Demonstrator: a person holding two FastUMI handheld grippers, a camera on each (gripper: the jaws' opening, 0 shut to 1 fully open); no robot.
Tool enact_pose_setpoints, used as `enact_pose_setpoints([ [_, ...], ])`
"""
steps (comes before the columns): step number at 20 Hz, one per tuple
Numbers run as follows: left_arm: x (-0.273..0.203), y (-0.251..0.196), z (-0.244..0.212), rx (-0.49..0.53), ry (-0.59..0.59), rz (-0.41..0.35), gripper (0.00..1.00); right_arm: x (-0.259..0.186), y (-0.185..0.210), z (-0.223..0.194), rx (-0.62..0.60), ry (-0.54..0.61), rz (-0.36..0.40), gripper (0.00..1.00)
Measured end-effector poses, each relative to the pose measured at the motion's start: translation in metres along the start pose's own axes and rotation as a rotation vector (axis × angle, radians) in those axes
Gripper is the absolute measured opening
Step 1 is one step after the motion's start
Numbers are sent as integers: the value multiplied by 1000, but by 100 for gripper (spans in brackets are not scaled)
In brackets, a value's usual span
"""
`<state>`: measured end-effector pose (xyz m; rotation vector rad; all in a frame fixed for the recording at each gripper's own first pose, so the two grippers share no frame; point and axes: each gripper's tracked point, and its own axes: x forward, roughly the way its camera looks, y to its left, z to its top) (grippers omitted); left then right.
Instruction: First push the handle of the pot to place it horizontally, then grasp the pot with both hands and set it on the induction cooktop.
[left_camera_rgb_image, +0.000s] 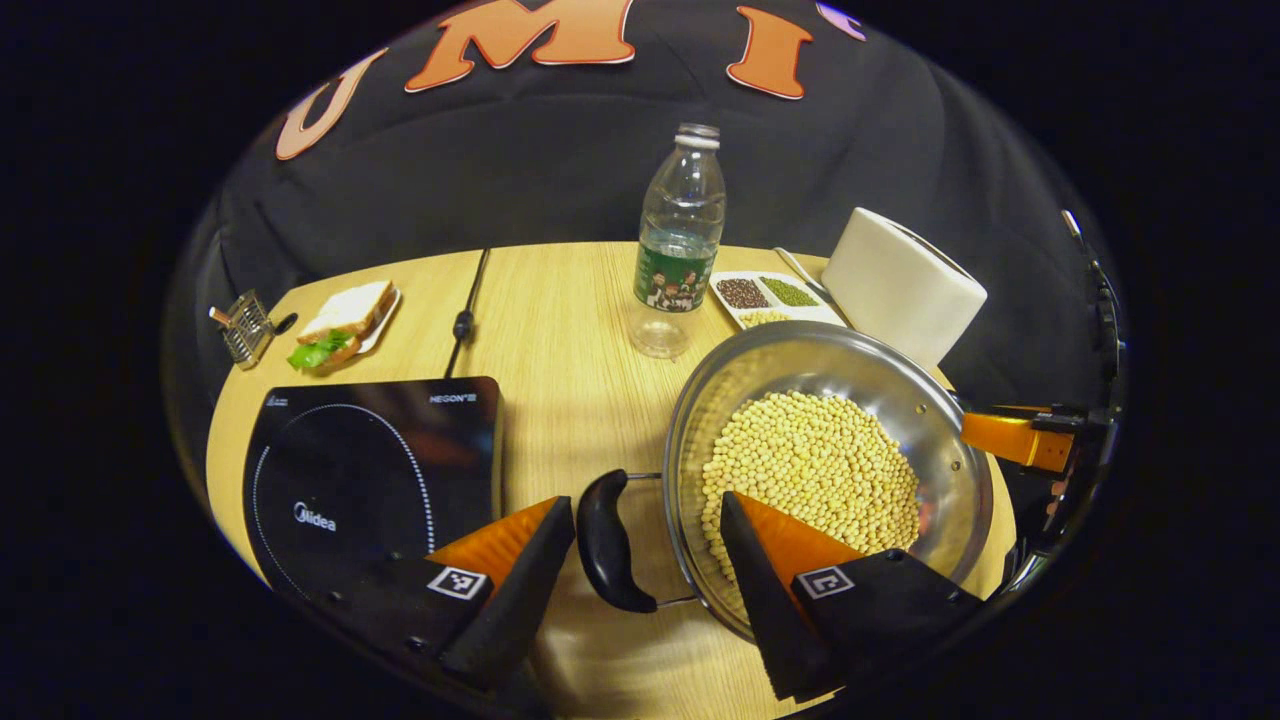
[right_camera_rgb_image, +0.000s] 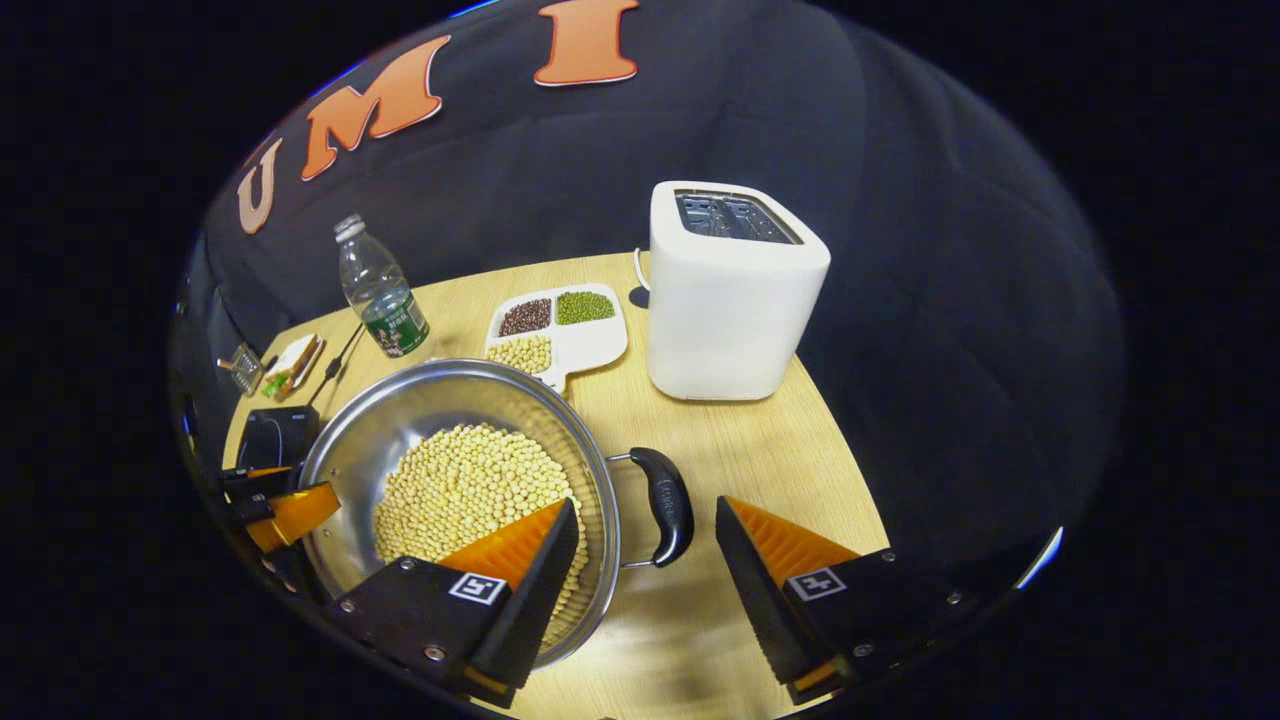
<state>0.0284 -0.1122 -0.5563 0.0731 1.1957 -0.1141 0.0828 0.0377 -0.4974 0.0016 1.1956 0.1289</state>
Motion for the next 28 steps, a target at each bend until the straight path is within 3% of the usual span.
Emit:
enact_pose_setpoints([
  [8, 27, 5, 8, 79, -60, 92, 96, 27, -7, -15, -22, 8, -50, 87],
  [12, 41, 5, 19, 112, -91, 103, 92, 35, -5, -16, -16, -5, -67, 87],
  [14, 47, 9, 24, 137, -108, 125, 92, 34, -5, -21, -10, 6, -70, 82],
  [15, 49, 8, 26, 140, -115, 127, 84, 34, -6, -21, -4, 2, -78, 80],
  [20, 52, 5, 31, 140, -151, 114, 82, 29, -7, -24, 22, -6, -105, 71],
  [21, 50, 5, 31, 143, -148, 117, 82, 27, -6, -24, 26, -6, -111, 66],
  [28, 26, 5, 31, 172, -178, 137, 77, 2, -3, -27, 21, -15, -138, 67],
])
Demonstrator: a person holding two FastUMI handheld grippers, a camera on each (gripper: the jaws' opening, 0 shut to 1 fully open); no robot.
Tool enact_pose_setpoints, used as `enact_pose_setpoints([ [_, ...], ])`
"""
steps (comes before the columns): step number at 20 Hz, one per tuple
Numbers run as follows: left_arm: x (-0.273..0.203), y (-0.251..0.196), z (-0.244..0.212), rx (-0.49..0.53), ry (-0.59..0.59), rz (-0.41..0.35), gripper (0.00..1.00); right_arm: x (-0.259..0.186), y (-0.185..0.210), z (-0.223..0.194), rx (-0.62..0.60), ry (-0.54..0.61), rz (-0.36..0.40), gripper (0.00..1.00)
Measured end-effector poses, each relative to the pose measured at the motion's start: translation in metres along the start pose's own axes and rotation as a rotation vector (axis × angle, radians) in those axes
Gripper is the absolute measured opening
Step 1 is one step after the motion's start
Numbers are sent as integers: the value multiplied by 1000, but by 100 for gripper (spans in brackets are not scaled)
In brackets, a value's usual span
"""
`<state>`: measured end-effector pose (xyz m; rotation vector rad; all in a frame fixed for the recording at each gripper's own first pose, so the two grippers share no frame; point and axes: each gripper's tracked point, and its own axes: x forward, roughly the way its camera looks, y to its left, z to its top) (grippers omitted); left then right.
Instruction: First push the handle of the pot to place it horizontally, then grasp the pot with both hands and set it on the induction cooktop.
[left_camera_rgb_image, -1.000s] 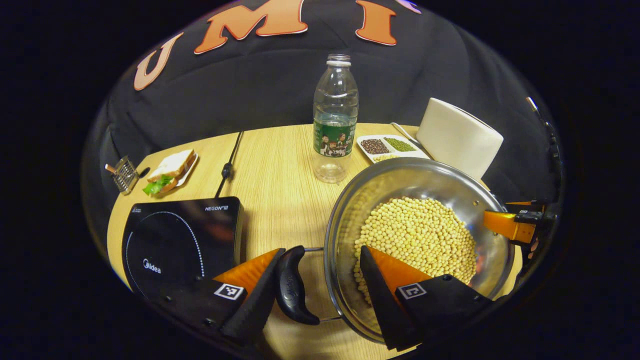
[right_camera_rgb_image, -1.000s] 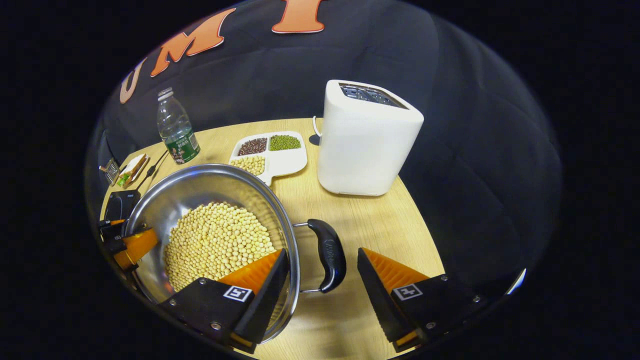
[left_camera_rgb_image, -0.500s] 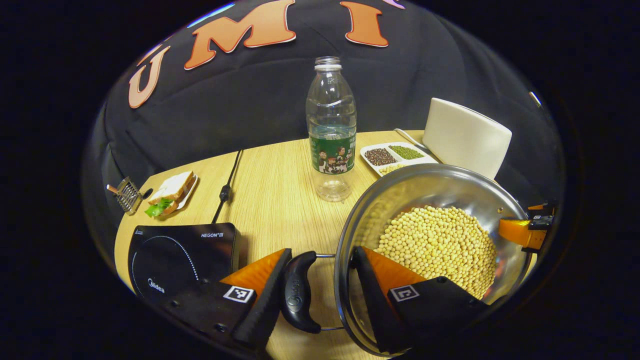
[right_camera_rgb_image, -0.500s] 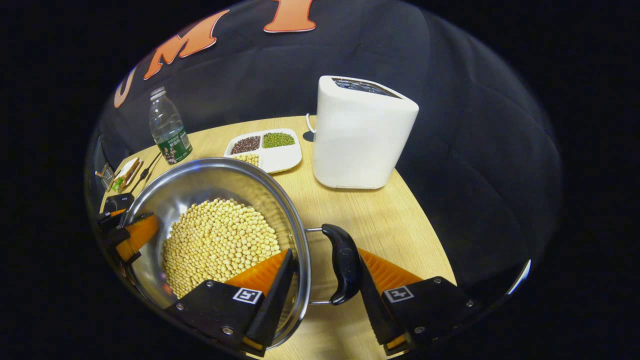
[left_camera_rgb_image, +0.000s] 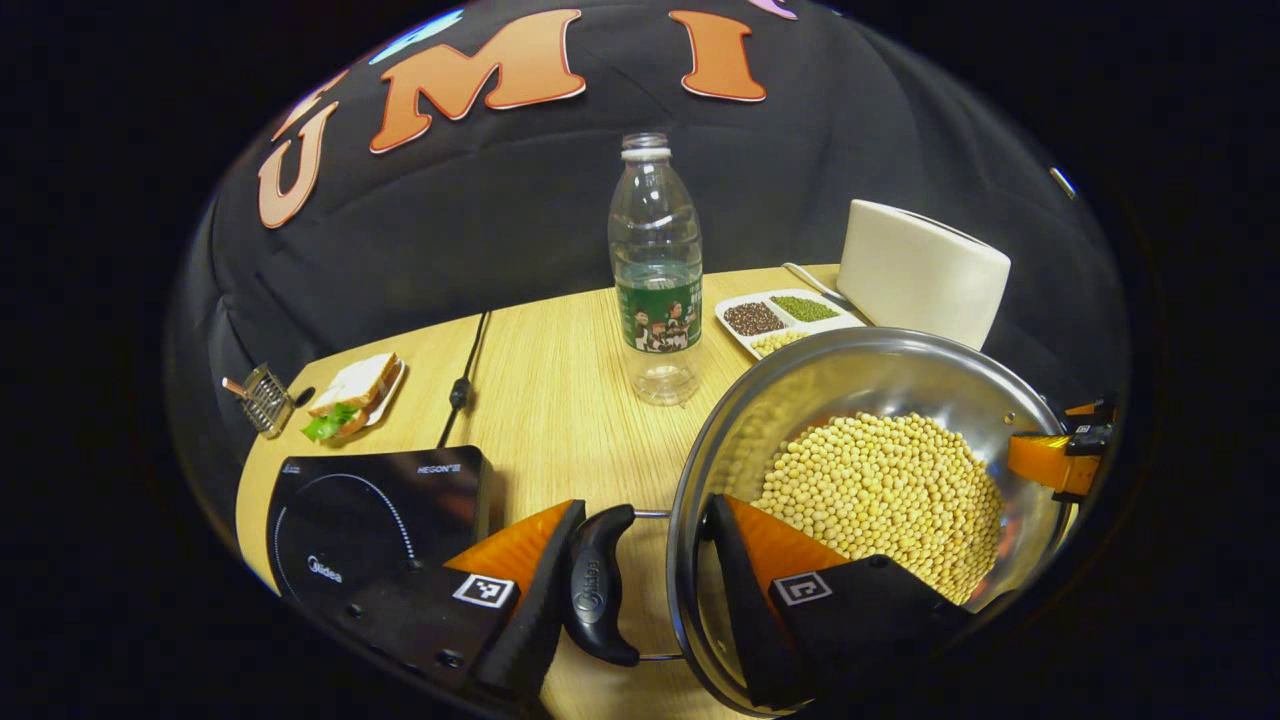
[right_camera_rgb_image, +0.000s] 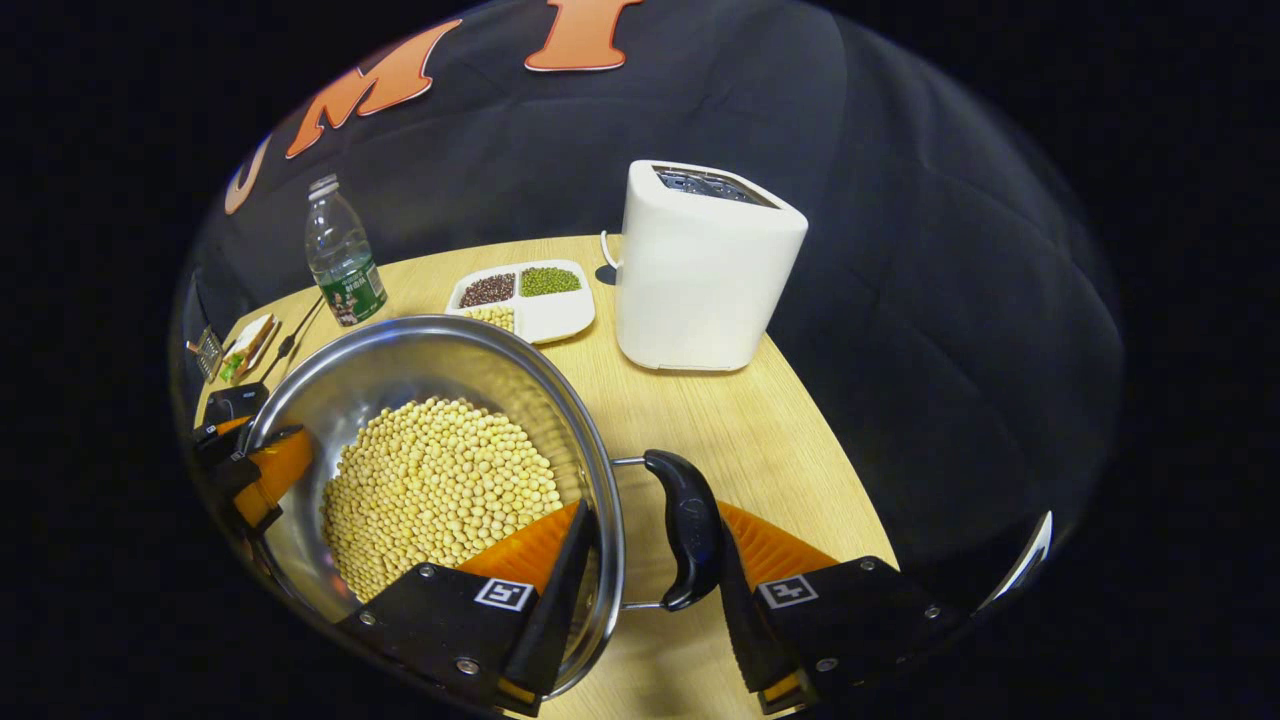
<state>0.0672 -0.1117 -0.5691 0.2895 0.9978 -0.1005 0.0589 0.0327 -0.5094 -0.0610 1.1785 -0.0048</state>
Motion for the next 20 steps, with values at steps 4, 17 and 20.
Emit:
enact_pose_setpoints([
  [4, -30, 23, 18, 13, -45, 24, 79, -32, 13, 15, -3, -44, 11, 67],
  [17, -140, 179, 26, -61, -106, 183, 78, -125, 143, 45, -132, -148, 180, 67],
  [20, -166, 219, 18, -92, -113, 235, 78, -141, 182, 49, -148, -166, 221, 63],
])
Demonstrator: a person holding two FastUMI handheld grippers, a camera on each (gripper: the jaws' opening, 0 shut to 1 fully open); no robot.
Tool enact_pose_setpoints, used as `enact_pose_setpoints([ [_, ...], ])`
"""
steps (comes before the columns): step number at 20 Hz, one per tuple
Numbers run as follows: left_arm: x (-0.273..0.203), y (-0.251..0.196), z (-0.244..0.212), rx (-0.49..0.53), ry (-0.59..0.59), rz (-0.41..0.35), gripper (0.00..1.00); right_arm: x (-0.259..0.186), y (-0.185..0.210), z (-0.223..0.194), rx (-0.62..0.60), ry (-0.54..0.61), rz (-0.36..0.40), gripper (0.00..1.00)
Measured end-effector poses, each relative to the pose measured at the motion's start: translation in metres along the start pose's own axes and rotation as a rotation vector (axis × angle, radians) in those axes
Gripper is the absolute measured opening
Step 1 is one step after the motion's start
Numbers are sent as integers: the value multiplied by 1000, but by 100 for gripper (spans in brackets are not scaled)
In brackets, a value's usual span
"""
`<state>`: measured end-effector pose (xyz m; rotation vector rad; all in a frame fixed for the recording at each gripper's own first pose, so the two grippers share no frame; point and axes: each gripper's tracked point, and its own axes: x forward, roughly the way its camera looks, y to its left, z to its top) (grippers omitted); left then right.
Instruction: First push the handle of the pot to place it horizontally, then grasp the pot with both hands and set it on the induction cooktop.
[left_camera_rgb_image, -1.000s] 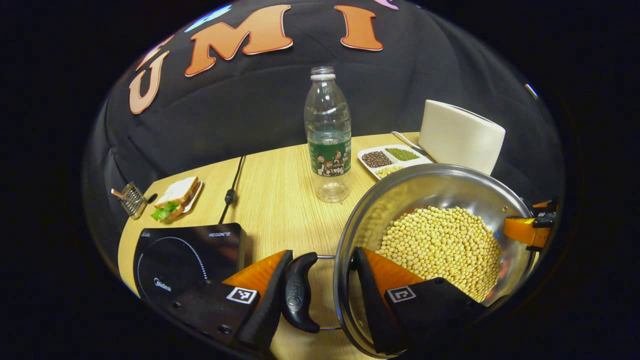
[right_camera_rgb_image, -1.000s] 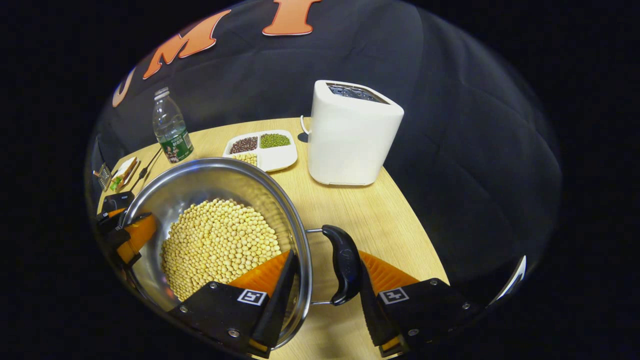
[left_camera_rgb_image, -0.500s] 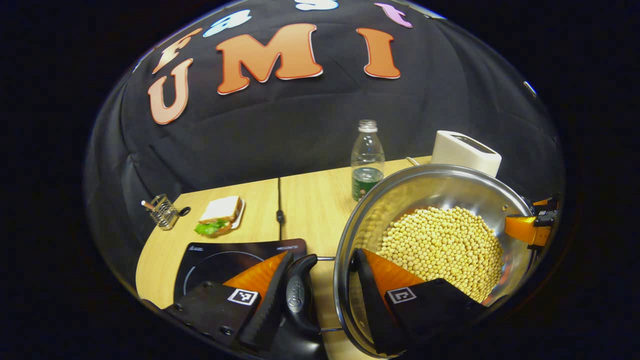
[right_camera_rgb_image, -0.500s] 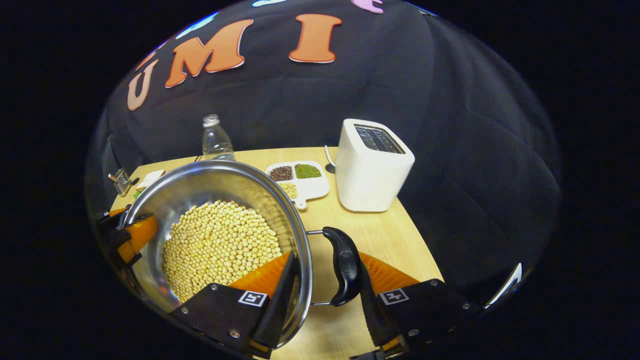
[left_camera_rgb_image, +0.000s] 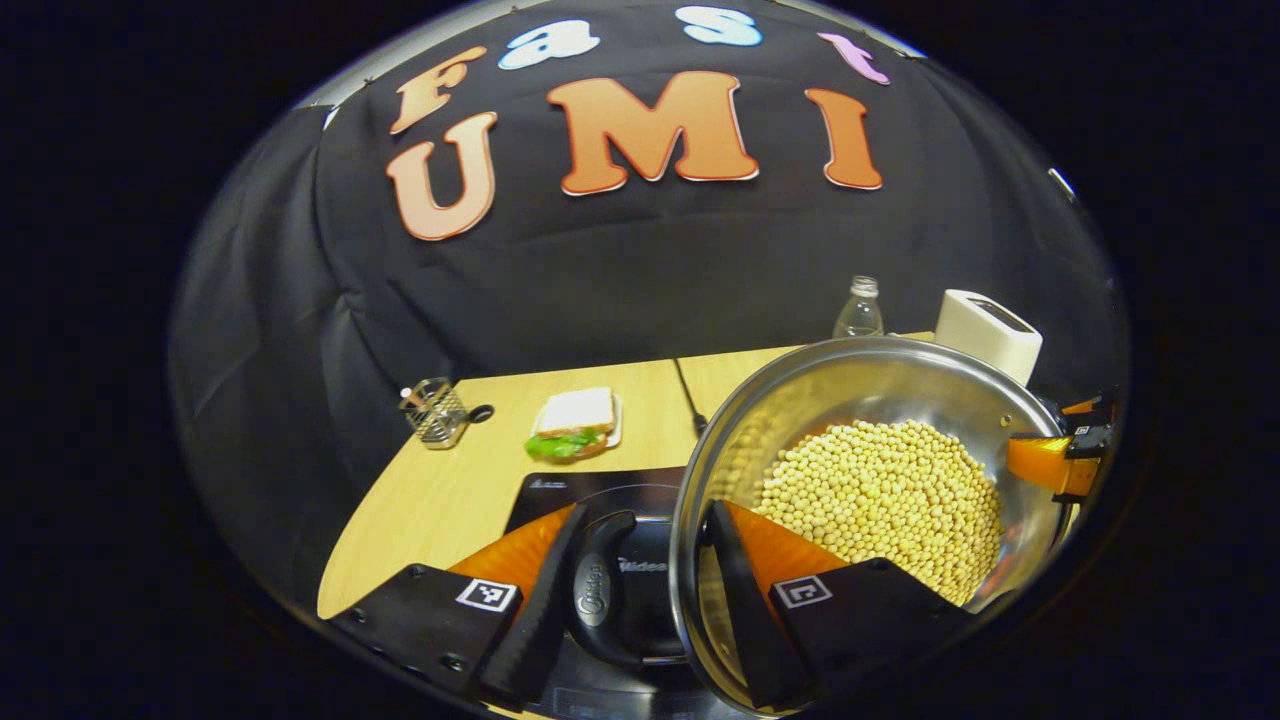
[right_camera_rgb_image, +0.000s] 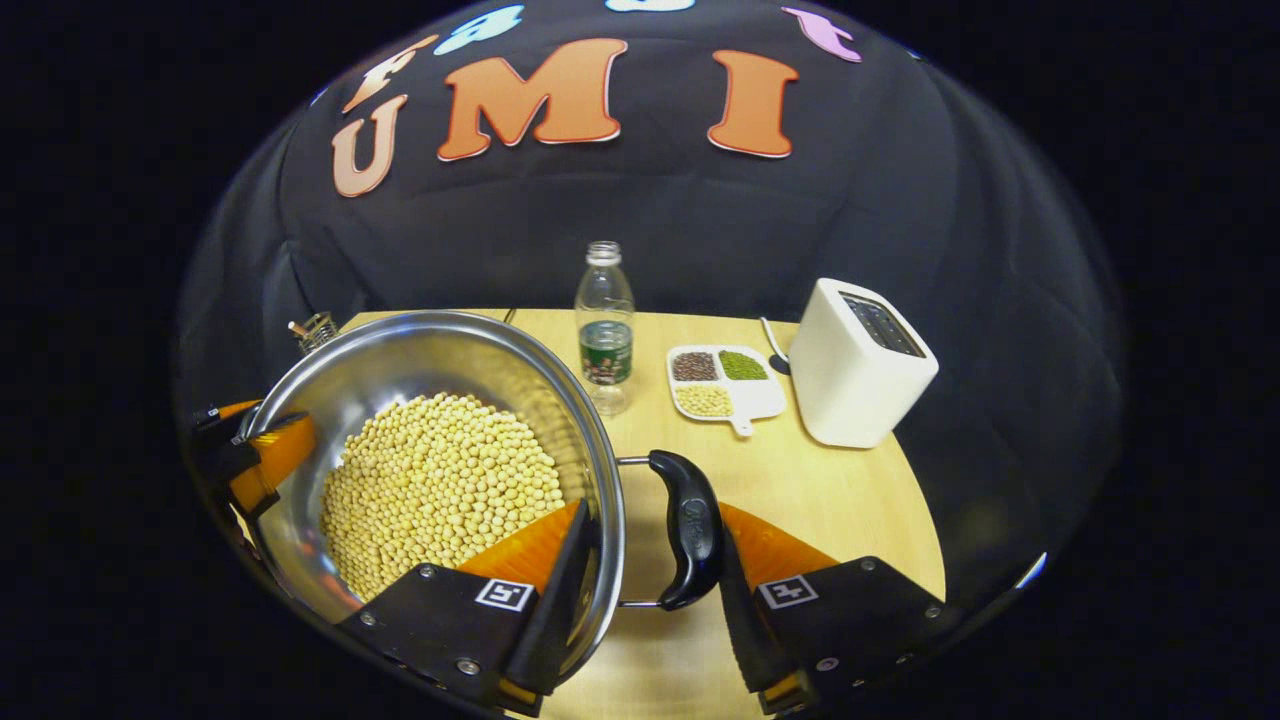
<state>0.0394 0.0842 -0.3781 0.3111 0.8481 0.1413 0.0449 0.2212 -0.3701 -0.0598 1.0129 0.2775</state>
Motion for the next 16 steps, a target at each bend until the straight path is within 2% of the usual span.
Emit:
enact_pose_setpoints([
  [1, -5, 15, -1, -11, -4, 17, 75, -3, 14, 5, -10, -18, 15, 67],
  [3, -12, 44, -6, -34, -1, 47, 78, -5, 40, 7, -35, -22, 44, 67],
  [5, -14, 68, -9, -42, 7, 74, 75, -8, 67, 9, -47, -13, 72, 67],
  [6, -18, 79, -11, -45, 8, 85, 78, -9, 76, 10, -51, -13, 82, 67],
  [8, -24, 99, -15, -56, 1, 109, 78, -10, 94, 11, -50, -21, 92, 67],
  [9, -26, 107, -17, -55, 1, 121, 75, -9, 102, 10, -54, -14, 102, 67],
  [10, -31, 115, -20, -54, 4, 128, 78, -10, 109, 9, -52, -8, 112, 67],
  [12, -34, 127, -22, -51, 10, 139, 78, -13, 122, 9, -57, -5, 123, 67],
  [14, -36, 125, -21, -52, 9, 144, 78, -15, 131, 11, -51, 3, 131, 67],
  [15, -35, 126, -21, -52, 8, 147, 75, -15, 137, 12, -53, 4, 136, 67],
  [16, -35, 128, -22, -51, 6, 150, 78, -15, 140, 11, -54, 3, 138, 67],
])
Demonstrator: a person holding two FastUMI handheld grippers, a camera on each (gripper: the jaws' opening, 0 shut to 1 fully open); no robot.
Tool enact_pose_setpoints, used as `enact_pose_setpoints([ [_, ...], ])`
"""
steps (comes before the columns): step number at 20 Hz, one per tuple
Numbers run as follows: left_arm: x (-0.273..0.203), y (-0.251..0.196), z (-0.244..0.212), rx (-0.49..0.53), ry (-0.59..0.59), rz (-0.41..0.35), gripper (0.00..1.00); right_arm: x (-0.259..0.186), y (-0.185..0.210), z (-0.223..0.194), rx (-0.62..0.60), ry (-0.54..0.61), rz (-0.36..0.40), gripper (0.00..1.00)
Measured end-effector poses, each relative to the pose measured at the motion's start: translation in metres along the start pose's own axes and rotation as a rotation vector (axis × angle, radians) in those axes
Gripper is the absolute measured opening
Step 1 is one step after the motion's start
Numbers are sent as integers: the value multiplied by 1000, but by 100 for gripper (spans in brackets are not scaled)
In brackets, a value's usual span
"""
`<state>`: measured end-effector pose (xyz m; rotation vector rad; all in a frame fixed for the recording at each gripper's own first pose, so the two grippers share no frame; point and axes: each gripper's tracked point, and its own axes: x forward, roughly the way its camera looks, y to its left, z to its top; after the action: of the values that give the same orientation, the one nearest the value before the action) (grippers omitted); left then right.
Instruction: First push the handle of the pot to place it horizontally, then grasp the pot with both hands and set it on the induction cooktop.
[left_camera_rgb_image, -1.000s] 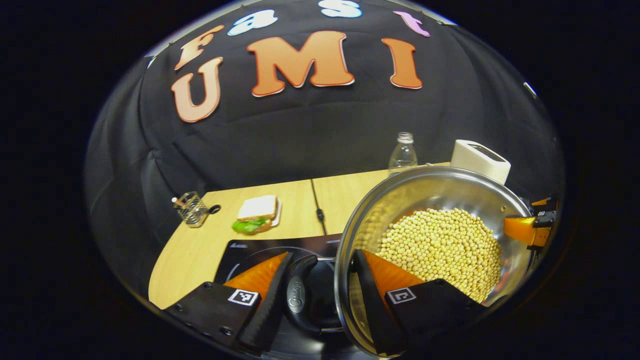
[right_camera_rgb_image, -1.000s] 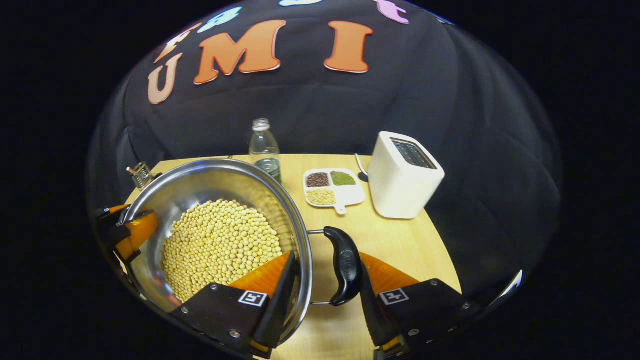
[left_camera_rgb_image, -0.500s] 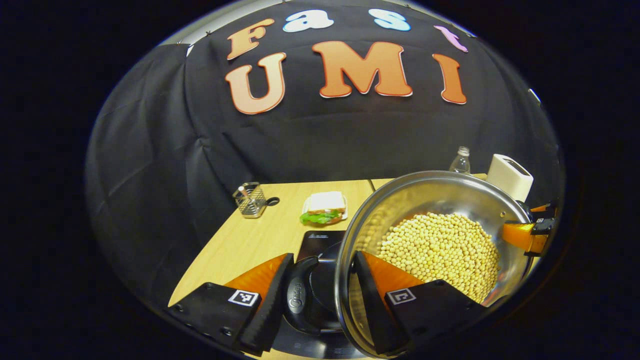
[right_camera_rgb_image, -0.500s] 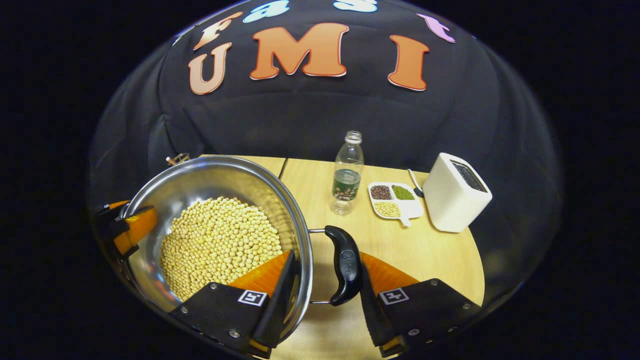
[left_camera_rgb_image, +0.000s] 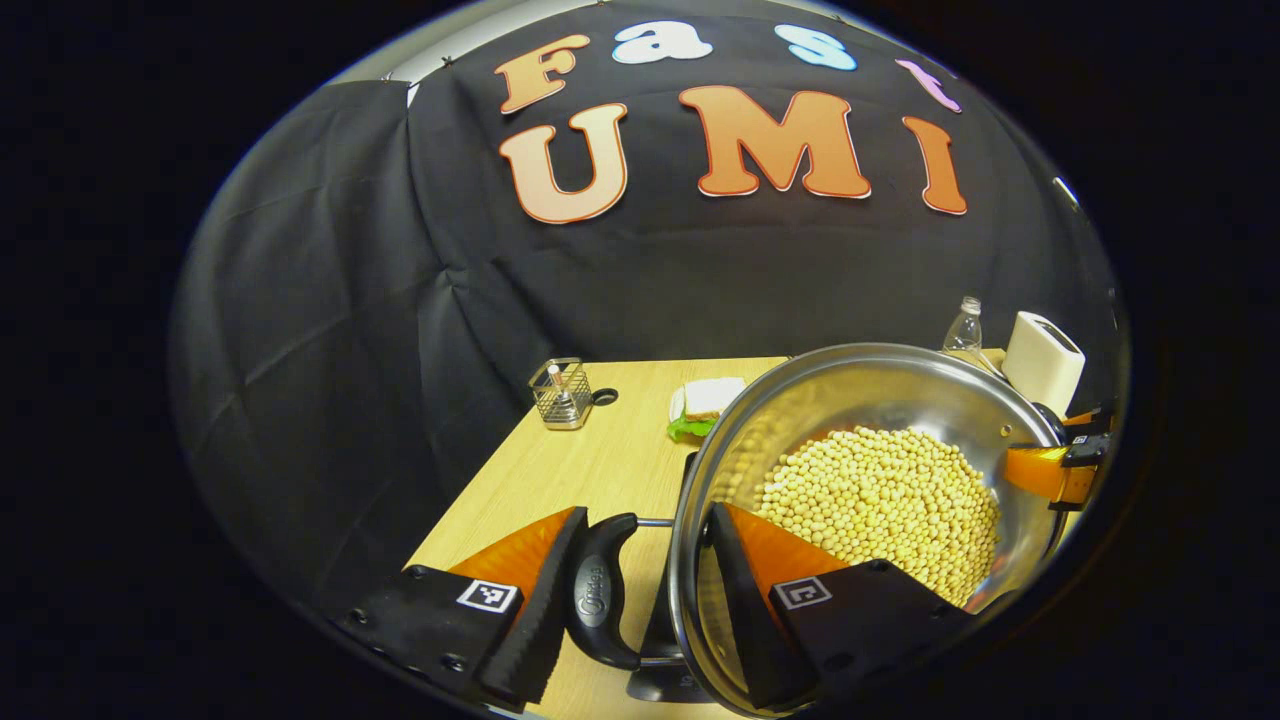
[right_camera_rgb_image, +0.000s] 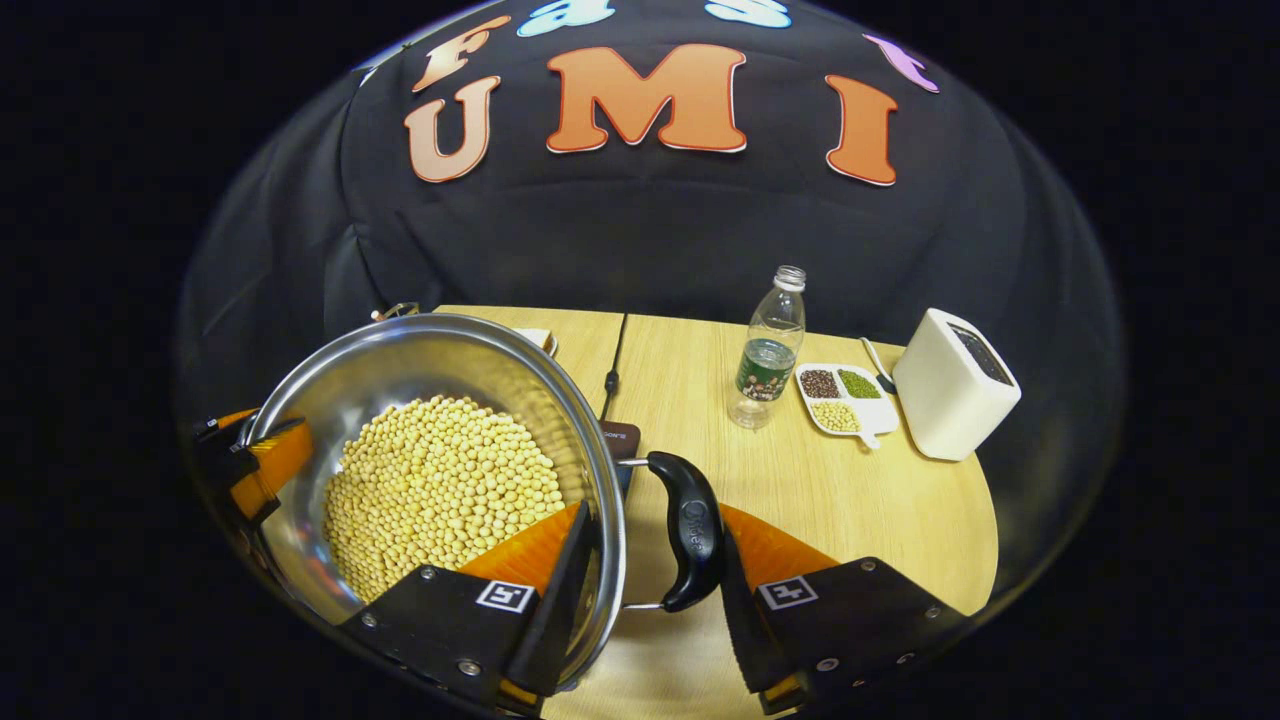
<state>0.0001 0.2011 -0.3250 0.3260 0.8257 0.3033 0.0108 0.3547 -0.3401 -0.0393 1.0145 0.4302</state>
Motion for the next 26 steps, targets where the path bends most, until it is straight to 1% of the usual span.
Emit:
enact_pose_setpoints([
  [3, 5, 1, -5, -27, 10, -7, 78, 7, 6, 2, -17, -5, -15, 67],
  [4, 5, -1, -9, -42, 26, -14, 75, 13, 7, -3, -20, 9, -18, 67],
  [5, 7, -4, -13, -48, 45, -21, 82, 20, 7, -6, -25, 22, -21, 67],
  [6, 7, -4, -16, -50, 61, -24, 78, 24, 7, -7, -30, 31, -24, 67],
  [12, 11, 0, -23, -26, 90, -25, 79, 32, 14, -16, -21, 66, -25, 67],
  [13, 11, 1, -23, -27, 93, -23, 79, 32, 13, -18, -25, 71, -24, 63],
  [14, 12, 2, -25, -27, 98, -25, 79, 31, 12, -17, -29, 77, -24, 67],
  [15, 13, 1, -26, -30, 103, -27, 82, 32, 13, -18, -27, 82, -23, 63],
  [16, 14, 0, -26, -32, 108, -31, 78, 32, 13, -18, -27, 84, -26, 67],
  [18, 15, -2, -28, -37, 112, -38, 79, 30, 13, -18, -27, 87, -33, 67],
  [19, 16, -3, -28, -40, 110, -41, 76, 29, 13, -18, -26, 87, -36, 67],
  [20, 17, -4, -28, -41, 105, -44, 82, 28, 13, -18, -23, 86, -40, 67],
  [21, 17, -4, -27, -41, 101, -45, 79, 29, 13, -19, -20, 86, -44, 67],
  [22, 18, -4, -28, -42, 101, -47, 79, 28, 13, -19, -20, 85, -48, 63],
  [23, 19, -5, -28, -44, 103, -49, 79, 27, 13, -18, -22, 85, -51, 63],
  [24, 19, -6, -28, -43, 106, -51, 76, 27, 13, -19, -24, 88, -53, 63],
  [25, 19, -6, -29, -42, 111, -52, 79, 28, 14, -19, -27, 92, -54, 63],
  [26, 19, -6, -30, -43, 114, -52, 76, 27, 14, -20, -27, 97, -54, 63],
])
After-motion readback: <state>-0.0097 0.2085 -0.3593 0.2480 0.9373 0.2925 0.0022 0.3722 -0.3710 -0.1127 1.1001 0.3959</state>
